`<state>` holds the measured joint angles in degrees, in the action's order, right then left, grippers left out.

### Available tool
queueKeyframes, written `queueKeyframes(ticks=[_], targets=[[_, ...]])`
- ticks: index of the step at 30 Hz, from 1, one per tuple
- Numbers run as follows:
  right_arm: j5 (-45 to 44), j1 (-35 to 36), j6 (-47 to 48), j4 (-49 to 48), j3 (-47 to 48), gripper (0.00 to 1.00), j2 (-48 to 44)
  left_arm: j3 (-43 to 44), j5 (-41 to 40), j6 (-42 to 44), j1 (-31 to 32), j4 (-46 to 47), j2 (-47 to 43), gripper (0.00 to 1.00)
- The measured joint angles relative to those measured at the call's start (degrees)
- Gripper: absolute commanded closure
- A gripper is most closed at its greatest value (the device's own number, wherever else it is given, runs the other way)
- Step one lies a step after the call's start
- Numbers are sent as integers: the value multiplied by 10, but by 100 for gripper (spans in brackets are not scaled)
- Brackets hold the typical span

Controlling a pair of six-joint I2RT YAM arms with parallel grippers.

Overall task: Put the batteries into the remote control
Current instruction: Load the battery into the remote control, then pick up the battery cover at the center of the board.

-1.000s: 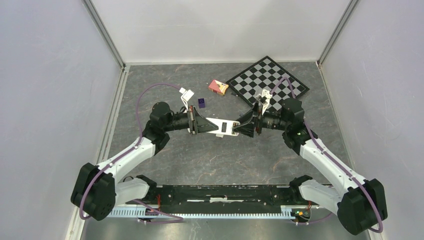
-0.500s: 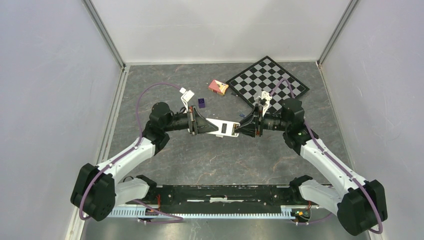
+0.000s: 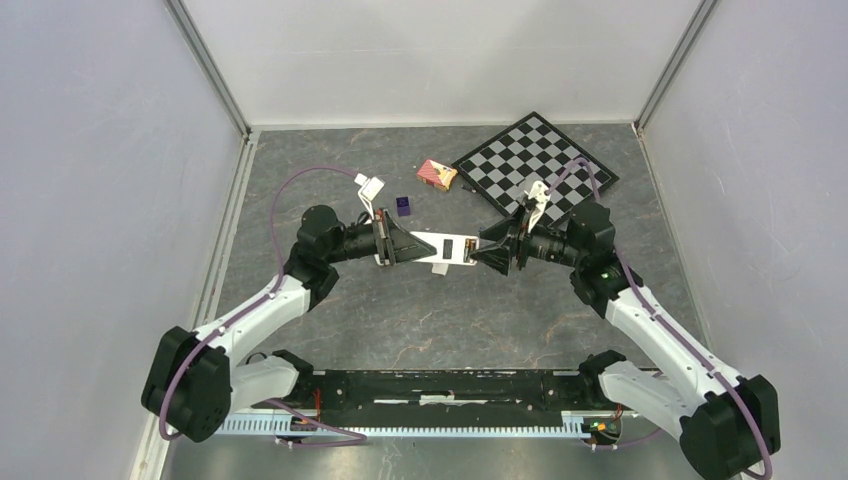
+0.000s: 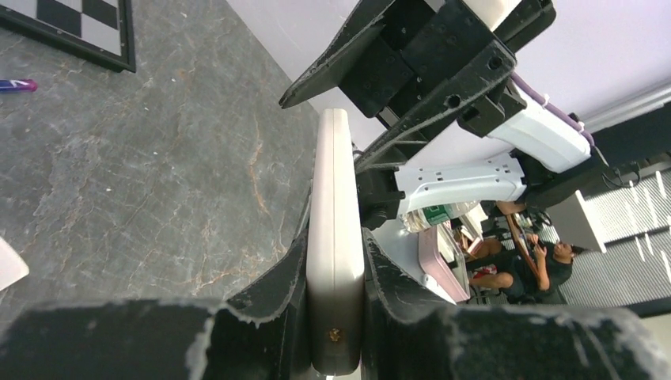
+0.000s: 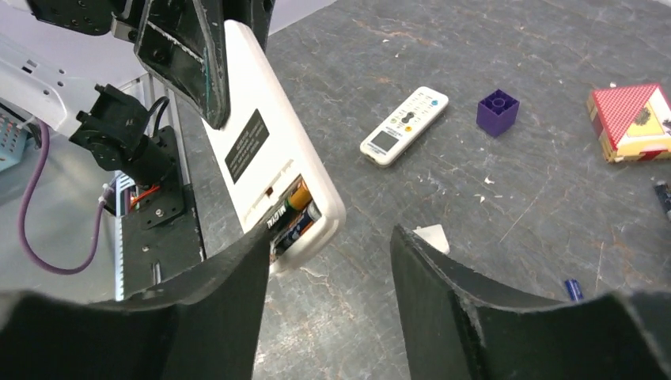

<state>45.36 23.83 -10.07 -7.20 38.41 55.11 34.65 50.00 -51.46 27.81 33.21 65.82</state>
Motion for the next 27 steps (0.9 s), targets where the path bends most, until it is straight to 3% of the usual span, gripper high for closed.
queueKeyframes(ticks=[5, 11, 14, 20, 27], targets=[[-5, -4, -54, -50, -32, 16, -17, 0, -43, 4, -12, -49, -14, 98], [-28, -3, -140, -125, -52, 19, -38, 0, -116, 6, -49, -108, -46, 98], [-67, 4, -140, -123, -52, 17, -14, -1, -176, 12, -65, -161, -72, 98], [-186, 99, 39, -27, -17, 13, 105, 0, -309, 33, -77, -290, -111, 98], [-237, 120, 229, 58, 87, 13, 294, 9, -361, 50, -82, -373, -119, 98]])
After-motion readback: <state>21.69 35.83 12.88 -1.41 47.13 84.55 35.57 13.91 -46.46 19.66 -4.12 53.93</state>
